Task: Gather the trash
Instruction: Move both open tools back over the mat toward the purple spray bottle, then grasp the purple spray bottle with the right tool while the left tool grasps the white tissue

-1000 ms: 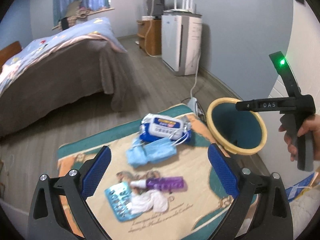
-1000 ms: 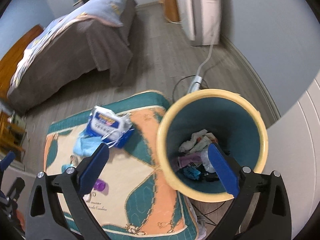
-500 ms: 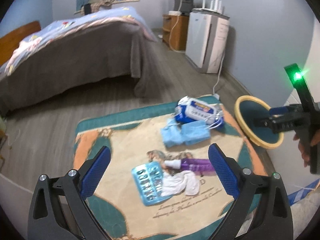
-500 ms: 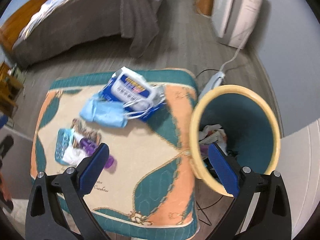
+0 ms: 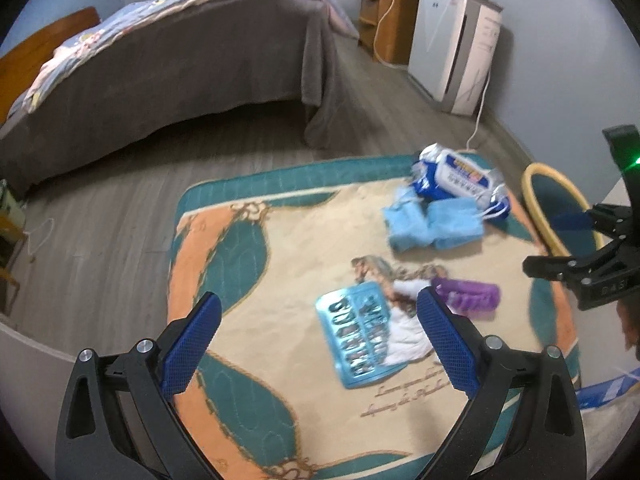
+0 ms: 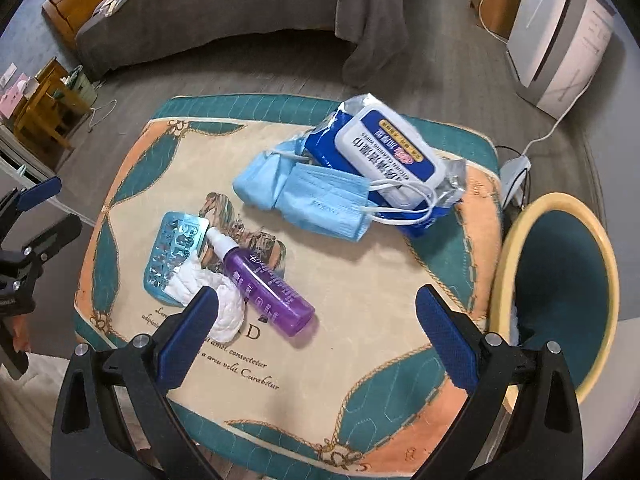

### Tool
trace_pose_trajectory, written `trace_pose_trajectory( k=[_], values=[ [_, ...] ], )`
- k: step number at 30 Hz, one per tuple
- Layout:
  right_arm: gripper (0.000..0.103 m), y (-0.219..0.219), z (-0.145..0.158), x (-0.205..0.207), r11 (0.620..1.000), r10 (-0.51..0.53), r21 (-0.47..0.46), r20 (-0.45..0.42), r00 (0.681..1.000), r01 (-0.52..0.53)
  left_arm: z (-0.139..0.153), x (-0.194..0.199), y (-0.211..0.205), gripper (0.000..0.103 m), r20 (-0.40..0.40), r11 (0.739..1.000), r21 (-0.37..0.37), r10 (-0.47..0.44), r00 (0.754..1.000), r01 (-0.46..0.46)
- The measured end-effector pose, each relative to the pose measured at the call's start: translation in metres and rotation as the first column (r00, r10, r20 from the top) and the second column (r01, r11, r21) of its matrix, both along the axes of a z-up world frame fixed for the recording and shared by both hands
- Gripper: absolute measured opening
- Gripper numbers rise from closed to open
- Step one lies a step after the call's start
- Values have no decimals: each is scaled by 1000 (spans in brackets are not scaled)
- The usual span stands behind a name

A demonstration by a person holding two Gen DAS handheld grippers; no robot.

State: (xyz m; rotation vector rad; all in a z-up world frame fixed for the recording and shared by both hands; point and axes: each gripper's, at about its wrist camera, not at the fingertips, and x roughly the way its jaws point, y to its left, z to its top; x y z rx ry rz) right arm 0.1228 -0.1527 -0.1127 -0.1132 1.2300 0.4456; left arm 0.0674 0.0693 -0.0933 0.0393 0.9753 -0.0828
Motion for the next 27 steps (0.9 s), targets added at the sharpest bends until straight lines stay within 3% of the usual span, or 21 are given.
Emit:
trace_pose_trajectory(
  k=[5,10,16,21,27],
  values=[
    [97,10,-15,0,1000,25,-17,-29,999,-25,-11,8,3,97,-52,1000,4,0,999,0],
    [86,26,-32,-2,993,74,-84,-38,997,-77,-16,10,7,97,-83,1000,9,8,996,-7],
    [68,50,-49,0,986,128,-102,-39,991,-131,-20,10,9,97,-103,1000,25,20,994,-17],
    [59,70,-57,0,973,193,-129,-23,981,-194,-19,10,11,97,-101,1000,15,18,995,-17],
    [57,84,-74,4,966,201,-155,-45,979,-205,-21,11,15,97,-109,1000,3,30,994,-30]
  ],
)
